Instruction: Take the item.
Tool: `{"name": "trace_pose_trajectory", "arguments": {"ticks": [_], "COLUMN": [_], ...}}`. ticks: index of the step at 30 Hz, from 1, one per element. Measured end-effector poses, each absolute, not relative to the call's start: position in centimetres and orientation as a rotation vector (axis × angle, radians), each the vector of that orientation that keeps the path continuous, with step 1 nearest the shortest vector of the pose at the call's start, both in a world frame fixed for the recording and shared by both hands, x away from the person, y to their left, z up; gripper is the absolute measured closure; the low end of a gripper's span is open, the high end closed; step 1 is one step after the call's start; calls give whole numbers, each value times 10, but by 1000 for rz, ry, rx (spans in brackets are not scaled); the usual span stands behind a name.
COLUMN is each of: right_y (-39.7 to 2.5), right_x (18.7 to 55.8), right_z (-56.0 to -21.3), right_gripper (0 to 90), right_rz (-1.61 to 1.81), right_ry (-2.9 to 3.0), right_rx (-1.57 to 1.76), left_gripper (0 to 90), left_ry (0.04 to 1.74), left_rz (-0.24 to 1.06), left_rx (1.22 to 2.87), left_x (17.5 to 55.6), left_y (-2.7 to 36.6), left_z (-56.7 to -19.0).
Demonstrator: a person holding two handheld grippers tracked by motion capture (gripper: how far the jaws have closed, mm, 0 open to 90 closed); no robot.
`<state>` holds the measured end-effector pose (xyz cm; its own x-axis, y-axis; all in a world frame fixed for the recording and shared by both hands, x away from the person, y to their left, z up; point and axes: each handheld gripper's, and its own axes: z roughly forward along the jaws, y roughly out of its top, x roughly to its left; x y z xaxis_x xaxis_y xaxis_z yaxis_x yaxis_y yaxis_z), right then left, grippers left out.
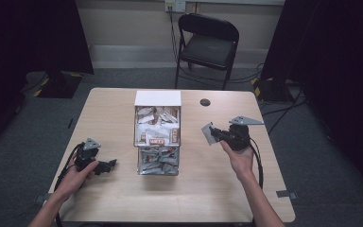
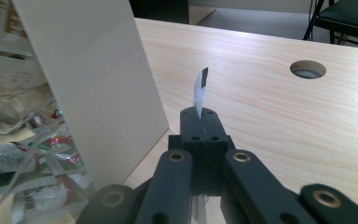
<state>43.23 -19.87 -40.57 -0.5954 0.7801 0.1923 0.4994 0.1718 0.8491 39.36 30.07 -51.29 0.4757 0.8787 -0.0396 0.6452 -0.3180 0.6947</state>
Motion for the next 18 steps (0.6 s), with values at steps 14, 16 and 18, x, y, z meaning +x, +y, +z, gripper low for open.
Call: {"name": "trace_pose_trajectory", "arguments": {"ticks": [14,16,18], "right_y": [-194,-196,-196], "right_x": [453,458,459], "right_z": [-428,-435,-438], "right_gripper": [900,900,900], "right_rz": [1326,1306,1295], "right_ry": [2197,2206,2206], "right_rx": [1263,1272,1284], "left_gripper": [0,0,0], "left_ry": [1257,1258,1257], "left_rz": [460,461,460], "left_rx": [2070,2069,2071], "left_x": [394,394,394], "left_y": [301,301,301], "left_z": [-513,-513,-513]}}
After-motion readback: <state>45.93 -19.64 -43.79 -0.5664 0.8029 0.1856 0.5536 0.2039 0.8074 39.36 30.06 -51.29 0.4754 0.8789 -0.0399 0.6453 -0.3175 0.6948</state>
